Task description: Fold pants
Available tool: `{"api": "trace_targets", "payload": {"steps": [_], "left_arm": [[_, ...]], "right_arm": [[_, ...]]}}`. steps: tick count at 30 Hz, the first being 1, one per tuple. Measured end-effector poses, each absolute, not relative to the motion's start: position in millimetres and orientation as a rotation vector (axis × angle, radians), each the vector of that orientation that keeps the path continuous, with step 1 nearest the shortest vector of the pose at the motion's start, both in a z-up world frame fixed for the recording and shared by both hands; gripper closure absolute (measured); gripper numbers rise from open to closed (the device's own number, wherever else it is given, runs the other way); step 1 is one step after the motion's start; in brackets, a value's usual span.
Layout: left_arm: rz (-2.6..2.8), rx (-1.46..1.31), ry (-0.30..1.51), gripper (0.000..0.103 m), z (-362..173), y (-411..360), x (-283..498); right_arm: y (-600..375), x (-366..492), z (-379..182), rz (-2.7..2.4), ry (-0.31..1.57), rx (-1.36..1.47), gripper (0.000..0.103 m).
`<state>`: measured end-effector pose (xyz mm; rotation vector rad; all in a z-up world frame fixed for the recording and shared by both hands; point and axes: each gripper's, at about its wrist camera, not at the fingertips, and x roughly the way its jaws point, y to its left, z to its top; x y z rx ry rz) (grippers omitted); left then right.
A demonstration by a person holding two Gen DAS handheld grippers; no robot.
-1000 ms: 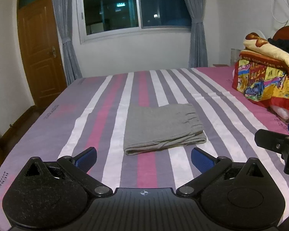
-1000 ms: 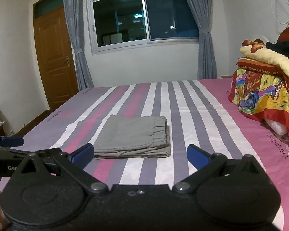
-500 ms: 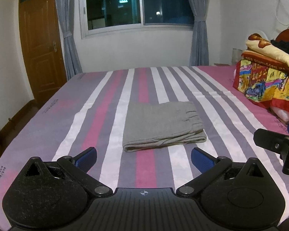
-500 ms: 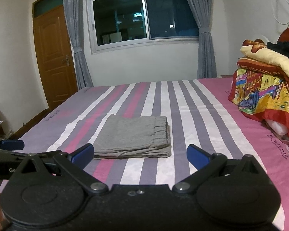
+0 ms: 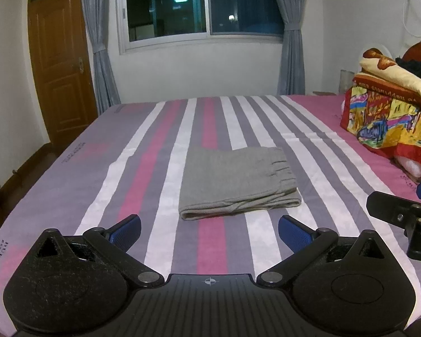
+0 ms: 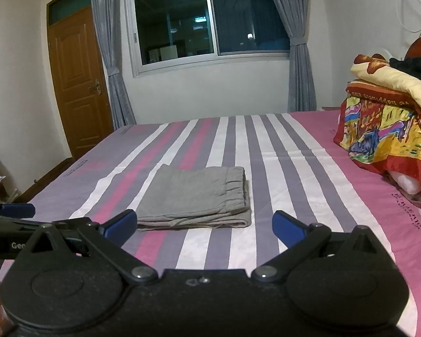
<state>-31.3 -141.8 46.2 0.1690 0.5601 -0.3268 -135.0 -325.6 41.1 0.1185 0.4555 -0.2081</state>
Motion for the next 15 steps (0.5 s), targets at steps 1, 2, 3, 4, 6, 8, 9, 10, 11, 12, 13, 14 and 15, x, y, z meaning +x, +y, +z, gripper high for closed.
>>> {"api": "trace_targets", "payload": {"steps": [1,2,3,4,6,8,9,10,11,12,13,14,15], "left_arm": [[-0.326,0.17,0.56,0.0,46.0,-142.1,-31.0],[-0.326,0.17,0.561,0.0,45.8,-142.4,-30.6],[-0.326,0.171,0.562,0.0,45.6,-142.5,-29.7],[-0.327,0.172,0.562,0.0,45.7,-142.7,-29.7],[-0.326,0.175,0.563,0.0,44.9,-142.8,-29.7],[-0.328,0.174,0.564,0.0,44.9,-142.8,-29.5],[-0.329,0.174,0.565,0.0,44.7,-142.9,-29.4],[-0.328,0.174,0.565,0.0,44.6,-143.0,-29.5],[-0.329,0.174,0.566,0.0,44.1,-143.4,-29.3],[-0.329,0.175,0.566,0.0,44.5,-143.3,-29.4],[-0.329,0.175,0.567,0.0,44.2,-143.6,-29.2],[-0.331,0.174,0.567,0.0,43.7,-143.7,-29.3],[-0.331,0.175,0.567,0.0,42.9,-144.3,-29.2]], "right_arm": [[-325.6,-134.9,40.9,-0.209,0.456,0.119,0.0],[-325.4,-134.8,40.6,-0.21,0.457,0.119,0.0],[-324.7,-134.7,40.3,-0.21,0.458,0.12,0.0],[-324.6,-134.7,40.2,-0.209,0.458,0.121,0.0],[-325.3,-132.8,40.0,-0.207,0.461,0.123,0.0],[-325.0,-131.9,39.6,-0.205,0.464,0.123,0.0],[-324.6,-131.4,39.3,-0.205,0.465,0.121,0.0],[-324.2,-131.2,39.0,-0.204,0.466,0.12,0.0],[-323.8,-131.0,38.8,-0.203,0.466,0.12,0.0],[-324.4,-130.4,38.8,-0.201,0.467,0.12,0.0],[-324.5,-129.9,38.6,-0.201,0.468,0.12,0.0],[-324.4,-129.4,38.2,-0.201,0.471,0.12,0.0],[-323.2,-128.9,37.4,-0.202,0.472,0.121,0.0]]}}
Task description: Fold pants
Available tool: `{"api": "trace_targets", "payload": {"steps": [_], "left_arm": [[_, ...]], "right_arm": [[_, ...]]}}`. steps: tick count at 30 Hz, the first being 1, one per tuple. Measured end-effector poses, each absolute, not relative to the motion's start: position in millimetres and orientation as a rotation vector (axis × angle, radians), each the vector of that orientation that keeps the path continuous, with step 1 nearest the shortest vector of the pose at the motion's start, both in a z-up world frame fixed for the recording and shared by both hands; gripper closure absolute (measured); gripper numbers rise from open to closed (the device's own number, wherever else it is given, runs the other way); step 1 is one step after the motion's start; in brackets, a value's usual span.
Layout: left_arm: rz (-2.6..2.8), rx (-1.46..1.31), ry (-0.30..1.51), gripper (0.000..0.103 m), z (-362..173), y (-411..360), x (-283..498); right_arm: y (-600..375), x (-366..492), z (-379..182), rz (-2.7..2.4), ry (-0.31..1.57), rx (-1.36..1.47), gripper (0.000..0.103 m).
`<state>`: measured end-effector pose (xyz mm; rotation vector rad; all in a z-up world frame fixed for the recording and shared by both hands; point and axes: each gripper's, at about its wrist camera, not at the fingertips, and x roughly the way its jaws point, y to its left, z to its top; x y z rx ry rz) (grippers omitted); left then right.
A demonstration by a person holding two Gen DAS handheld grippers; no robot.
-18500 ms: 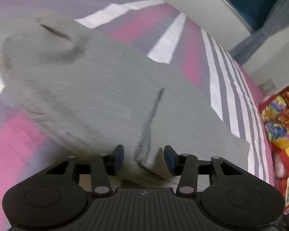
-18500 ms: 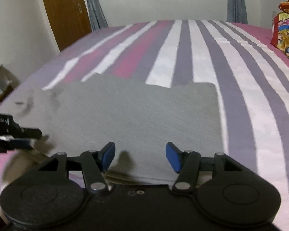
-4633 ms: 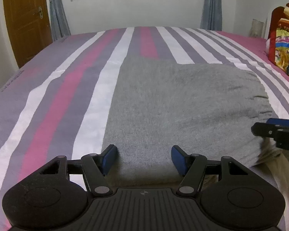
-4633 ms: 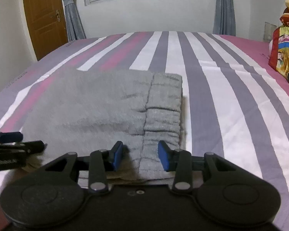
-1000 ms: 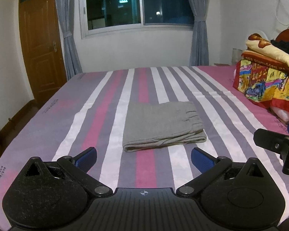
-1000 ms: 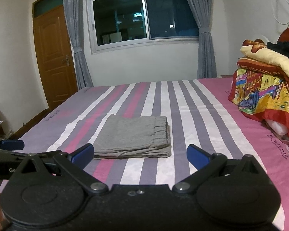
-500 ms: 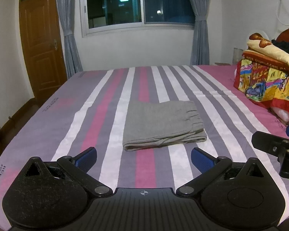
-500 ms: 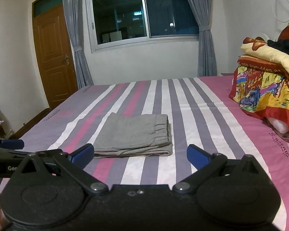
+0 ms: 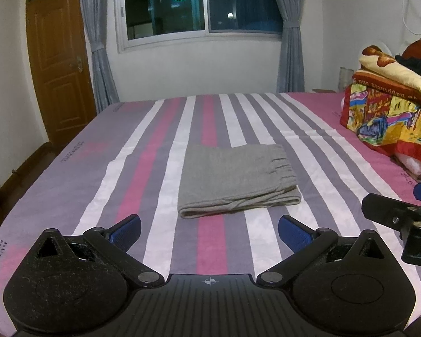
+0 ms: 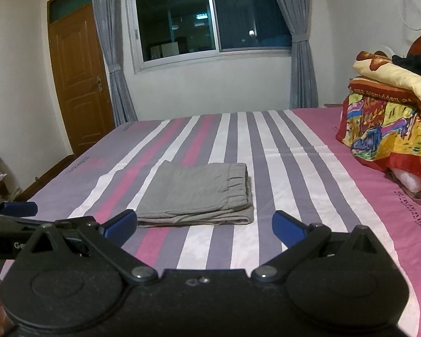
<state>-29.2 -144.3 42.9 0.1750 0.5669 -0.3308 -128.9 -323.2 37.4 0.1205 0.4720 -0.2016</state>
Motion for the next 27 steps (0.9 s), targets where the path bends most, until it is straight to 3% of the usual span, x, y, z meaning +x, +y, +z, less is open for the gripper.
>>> {"api": "trace_targets", "payload": {"steps": [27], "left_arm": [[-0.38,0.144,0.596,0.0,31.9,-149.9,-16.1]], "right_arm": [[-325.2,-122.8,32.9,-0.192,0.491,0.129,0.0]]}}
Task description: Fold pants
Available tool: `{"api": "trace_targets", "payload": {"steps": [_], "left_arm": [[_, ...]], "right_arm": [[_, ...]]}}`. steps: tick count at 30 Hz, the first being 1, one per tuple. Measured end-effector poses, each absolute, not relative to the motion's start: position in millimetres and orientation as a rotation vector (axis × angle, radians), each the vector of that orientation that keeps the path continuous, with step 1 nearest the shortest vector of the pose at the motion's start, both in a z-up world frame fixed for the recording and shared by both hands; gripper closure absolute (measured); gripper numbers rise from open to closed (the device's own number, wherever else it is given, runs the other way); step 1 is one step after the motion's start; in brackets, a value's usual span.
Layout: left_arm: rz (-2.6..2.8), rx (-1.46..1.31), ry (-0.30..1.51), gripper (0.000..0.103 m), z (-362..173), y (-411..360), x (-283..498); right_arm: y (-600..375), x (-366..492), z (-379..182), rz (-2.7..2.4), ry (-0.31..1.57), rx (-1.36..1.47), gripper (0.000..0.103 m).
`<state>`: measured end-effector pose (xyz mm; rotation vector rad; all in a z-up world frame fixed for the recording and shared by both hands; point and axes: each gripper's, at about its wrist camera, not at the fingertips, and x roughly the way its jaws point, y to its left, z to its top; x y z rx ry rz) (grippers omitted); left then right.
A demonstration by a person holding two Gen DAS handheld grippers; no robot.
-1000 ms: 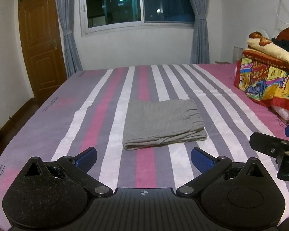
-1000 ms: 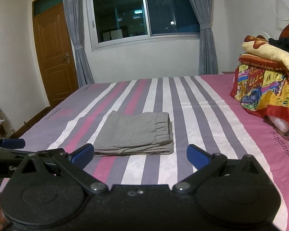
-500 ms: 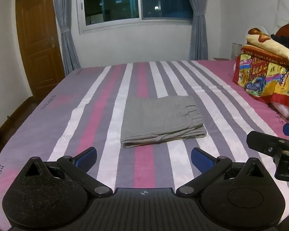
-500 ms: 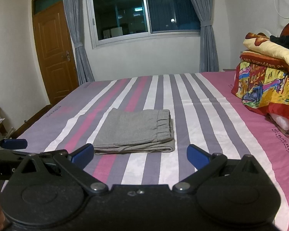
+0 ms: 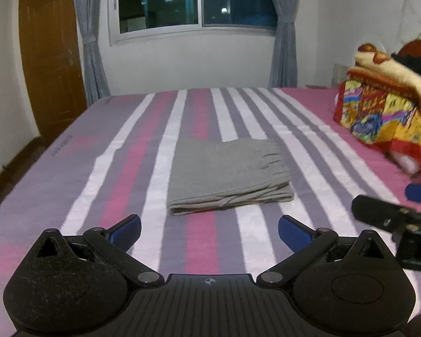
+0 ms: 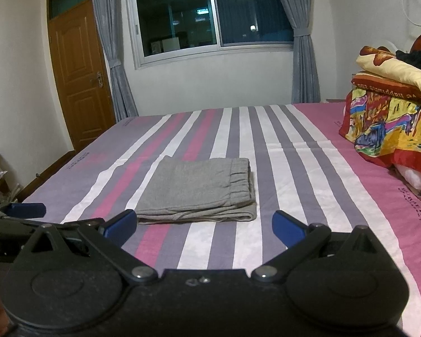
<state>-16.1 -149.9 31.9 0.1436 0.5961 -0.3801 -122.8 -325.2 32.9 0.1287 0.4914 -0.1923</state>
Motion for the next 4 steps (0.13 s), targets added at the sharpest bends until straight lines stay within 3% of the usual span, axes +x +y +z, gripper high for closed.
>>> {"api": "trace_targets", "payload": {"steps": [4], "left_arm": [[-0.395,0.113,0.607,0.0,28.4,-150.8,-9.9]], "right_arm": [[-328.1,-119.4,29.3,-0.193,0.502,0.132,0.0]]}}
